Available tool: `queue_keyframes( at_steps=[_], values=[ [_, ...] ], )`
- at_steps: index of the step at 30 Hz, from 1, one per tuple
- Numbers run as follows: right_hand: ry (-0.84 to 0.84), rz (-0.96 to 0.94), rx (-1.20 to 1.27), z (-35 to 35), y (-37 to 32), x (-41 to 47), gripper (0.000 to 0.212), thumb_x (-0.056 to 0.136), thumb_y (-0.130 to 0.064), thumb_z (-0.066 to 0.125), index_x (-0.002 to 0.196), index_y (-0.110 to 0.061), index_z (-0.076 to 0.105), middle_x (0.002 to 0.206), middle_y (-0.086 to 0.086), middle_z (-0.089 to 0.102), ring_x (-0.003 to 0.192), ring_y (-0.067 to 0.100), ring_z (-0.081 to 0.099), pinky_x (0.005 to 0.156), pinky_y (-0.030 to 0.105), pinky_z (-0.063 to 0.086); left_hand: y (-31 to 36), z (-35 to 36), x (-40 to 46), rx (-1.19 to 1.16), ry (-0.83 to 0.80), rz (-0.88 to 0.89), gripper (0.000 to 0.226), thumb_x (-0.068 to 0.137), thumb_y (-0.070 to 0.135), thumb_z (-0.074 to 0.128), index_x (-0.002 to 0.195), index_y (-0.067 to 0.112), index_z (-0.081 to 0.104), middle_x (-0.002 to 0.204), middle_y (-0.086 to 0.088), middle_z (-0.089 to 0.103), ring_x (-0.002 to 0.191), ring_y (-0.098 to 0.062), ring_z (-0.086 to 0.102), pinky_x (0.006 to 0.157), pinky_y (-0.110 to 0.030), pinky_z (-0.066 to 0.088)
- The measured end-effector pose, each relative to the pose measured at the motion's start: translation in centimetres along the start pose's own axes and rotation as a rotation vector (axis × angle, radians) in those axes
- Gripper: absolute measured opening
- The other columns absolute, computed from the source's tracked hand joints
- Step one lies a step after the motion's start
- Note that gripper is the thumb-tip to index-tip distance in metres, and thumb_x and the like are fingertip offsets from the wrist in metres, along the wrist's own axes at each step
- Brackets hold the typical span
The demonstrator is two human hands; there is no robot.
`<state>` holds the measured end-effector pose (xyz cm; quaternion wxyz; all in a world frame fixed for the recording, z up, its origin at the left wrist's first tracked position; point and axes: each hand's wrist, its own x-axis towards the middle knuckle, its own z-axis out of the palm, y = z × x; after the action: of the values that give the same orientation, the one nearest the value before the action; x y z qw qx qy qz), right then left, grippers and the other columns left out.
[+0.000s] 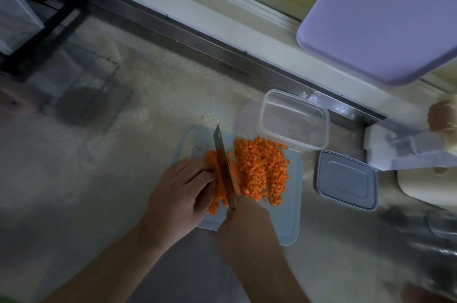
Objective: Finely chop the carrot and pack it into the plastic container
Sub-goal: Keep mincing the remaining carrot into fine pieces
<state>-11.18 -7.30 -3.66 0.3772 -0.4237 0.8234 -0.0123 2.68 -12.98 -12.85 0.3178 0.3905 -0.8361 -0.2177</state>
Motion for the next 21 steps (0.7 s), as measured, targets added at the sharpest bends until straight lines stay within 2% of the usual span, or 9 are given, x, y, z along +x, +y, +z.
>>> queue_keyframes(
  at_steps=[5, 8, 10, 12, 14, 17, 21],
  values=[
    [0.006, 0.041, -0.020, 0.3, -0.8, 0.9, 0.023, 0.091, -0.014, 0.051, 0.075, -0.027, 0.043, 0.085, -0.001, 0.060, 0.080, 0.020, 0.063, 0.063, 0.028, 0.046, 0.1, -0.1, 0.1, -0.017, -0.006, 0.001, 0.013, 0.098, 0.017, 0.070, 0.104, 0.007, 0.077, 0.112, -0.002, 0.070, 0.105, -0.022, 0.065, 0.101, -0.031, 0.048],
    [0.048, -0.012, 0.027, 0.6, -0.7, 0.8, 0.026, 0.098, -0.020, 0.051, 0.075, -0.030, 0.044, 0.078, -0.007, 0.056, 0.070, 0.009, 0.055, 0.056, 0.017, 0.039, 0.1, -0.2, 0.2, -0.013, 0.004, -0.005, 0.015, 0.099, 0.021, 0.070, 0.103, 0.009, 0.078, 0.112, -0.001, 0.070, 0.104, -0.022, 0.065, 0.097, -0.034, 0.051],
    [0.092, -0.053, 0.095, 0.6, -0.3, 0.5, 0.022, 0.101, -0.024, 0.051, 0.080, -0.031, 0.050, 0.074, -0.010, 0.055, 0.066, 0.005, 0.053, 0.052, 0.015, 0.037, 0.2, -0.3, 0.2, -0.019, 0.010, -0.013, 0.014, 0.098, 0.021, 0.073, 0.104, 0.010, 0.078, 0.112, 0.001, 0.070, 0.104, -0.021, 0.065, 0.094, -0.036, 0.052],
    [0.155, -0.081, 0.180, 0.3, -0.1, 0.0, 0.016, 0.101, -0.023, 0.052, 0.090, -0.031, 0.059, 0.074, -0.012, 0.059, 0.070, 0.000, 0.057, 0.056, 0.012, 0.042, 0.1, -0.4, 0.1, -0.035, 0.015, -0.027, 0.015, 0.097, 0.022, 0.074, 0.107, 0.011, 0.078, 0.114, 0.003, 0.070, 0.106, -0.020, 0.066, 0.095, -0.036, 0.053],
    [0.155, -0.085, 0.197, -0.2, -0.1, -0.5, 0.020, 0.102, -0.020, 0.052, 0.086, -0.031, 0.058, 0.072, -0.013, 0.058, 0.074, -0.009, 0.057, 0.059, 0.007, 0.042, 0.0, -0.4, 0.0, -0.035, 0.018, -0.036, 0.016, 0.096, 0.023, 0.075, 0.108, 0.012, 0.078, 0.115, 0.004, 0.071, 0.108, -0.018, 0.066, 0.096, -0.035, 0.053],
    [0.101, -0.066, 0.131, -1.0, -0.1, -1.3, 0.031, 0.103, -0.020, 0.051, 0.076, -0.036, 0.046, 0.070, -0.014, 0.054, 0.064, -0.002, 0.054, 0.057, 0.005, 0.040, 0.0, -0.5, -0.1, -0.038, 0.029, -0.044, 0.017, 0.095, 0.024, 0.078, 0.107, 0.012, 0.077, 0.114, 0.004, 0.071, 0.108, -0.017, 0.066, 0.099, -0.033, 0.052],
    [0.066, -0.036, 0.068, -0.8, -0.4, -1.5, 0.031, 0.102, -0.020, 0.048, 0.074, -0.034, 0.044, 0.071, -0.013, 0.053, 0.063, 0.000, 0.050, 0.052, 0.008, 0.038, 0.0, -0.5, -0.1, -0.062, 0.025, -0.045, 0.016, 0.095, 0.023, 0.078, 0.106, 0.012, 0.076, 0.113, 0.005, 0.070, 0.108, -0.017, 0.066, 0.099, -0.033, 0.052]
  ],
)
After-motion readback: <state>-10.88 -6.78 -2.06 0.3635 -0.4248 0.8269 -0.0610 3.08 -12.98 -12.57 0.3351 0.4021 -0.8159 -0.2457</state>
